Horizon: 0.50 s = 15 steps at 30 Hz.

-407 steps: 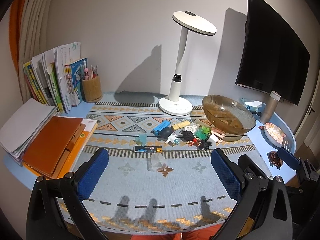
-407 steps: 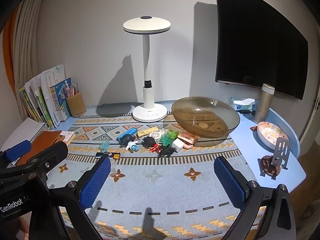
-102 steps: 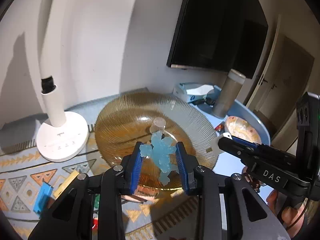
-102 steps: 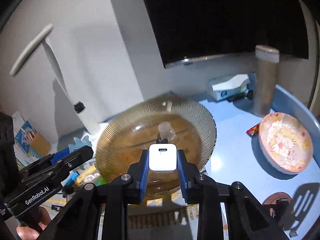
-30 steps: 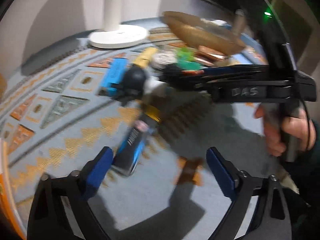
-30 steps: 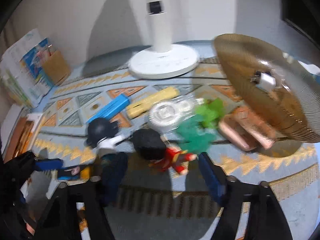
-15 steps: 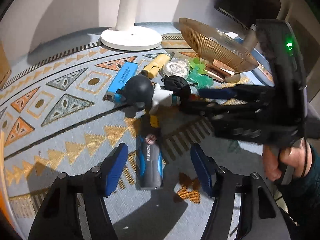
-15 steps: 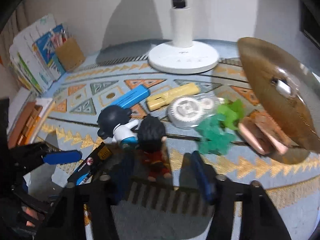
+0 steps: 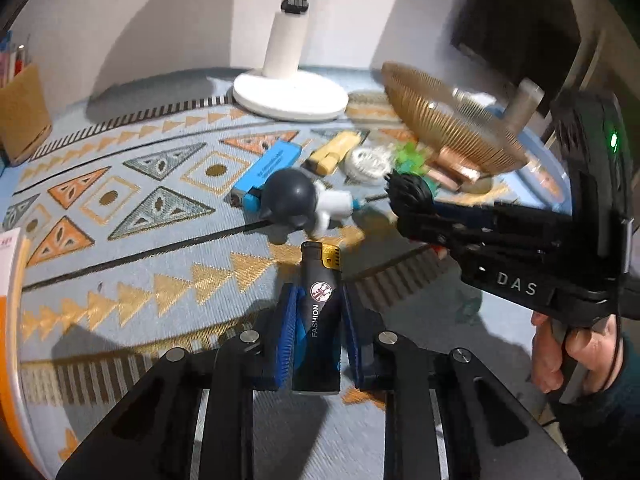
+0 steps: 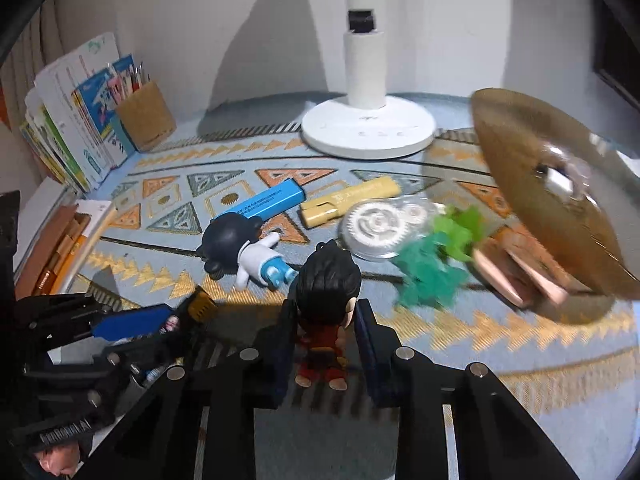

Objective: Organize rigid objects
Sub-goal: 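Grasp the black-and-blue lighter with the left gripper while the right grasps the red-clothed figure, then carry both items over the amber bowl and open both grippers to drop them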

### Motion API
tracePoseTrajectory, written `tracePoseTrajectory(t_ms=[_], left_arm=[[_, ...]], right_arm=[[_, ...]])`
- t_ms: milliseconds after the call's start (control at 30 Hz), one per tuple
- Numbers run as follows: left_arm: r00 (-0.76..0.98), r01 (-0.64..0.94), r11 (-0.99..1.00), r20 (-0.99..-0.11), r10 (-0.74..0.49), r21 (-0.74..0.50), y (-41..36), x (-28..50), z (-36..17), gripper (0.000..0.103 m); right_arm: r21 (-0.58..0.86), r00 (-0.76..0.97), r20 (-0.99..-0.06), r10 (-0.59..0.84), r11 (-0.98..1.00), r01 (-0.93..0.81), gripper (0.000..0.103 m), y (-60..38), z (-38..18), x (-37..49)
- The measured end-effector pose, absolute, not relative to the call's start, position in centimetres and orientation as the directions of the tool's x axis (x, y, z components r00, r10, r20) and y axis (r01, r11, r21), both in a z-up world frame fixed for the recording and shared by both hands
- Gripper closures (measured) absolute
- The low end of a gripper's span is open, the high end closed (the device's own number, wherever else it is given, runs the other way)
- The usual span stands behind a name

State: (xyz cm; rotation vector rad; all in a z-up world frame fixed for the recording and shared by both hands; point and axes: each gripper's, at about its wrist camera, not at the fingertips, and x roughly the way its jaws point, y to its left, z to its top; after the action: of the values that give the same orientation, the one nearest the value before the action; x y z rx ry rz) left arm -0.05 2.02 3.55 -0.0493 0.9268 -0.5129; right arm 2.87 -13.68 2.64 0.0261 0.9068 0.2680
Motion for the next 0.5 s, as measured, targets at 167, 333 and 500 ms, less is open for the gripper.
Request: tracePoseTrajectory(t_ms=[167,333,500], left_arm=[[0.545,0.413,0.867,-0.687,-0.481,-0.279,2.4,-2.3,6.4,0.083],[0.589,0.441,0.851,-0.624,-0.514,-0.285,1.7,-4.1,10.1,0.083],[0.642,0.471,0.843,-0.555,-0.529,-0.258,0.0,-5.3,14.3,0.083]], right_arm=[[0.175,0.640,-0.733,0.233,0.973,-0.154,0.075,-16.7,4.7,-0.2],[0.259,0.700,-0.674,0.237,0.963,-0.077,0.075,-20.5,7.4,-2.7],[0.310,0.776,-0.597,0.202,0.951,-0.008,0.075,-24.5,11.5,-5.5]])
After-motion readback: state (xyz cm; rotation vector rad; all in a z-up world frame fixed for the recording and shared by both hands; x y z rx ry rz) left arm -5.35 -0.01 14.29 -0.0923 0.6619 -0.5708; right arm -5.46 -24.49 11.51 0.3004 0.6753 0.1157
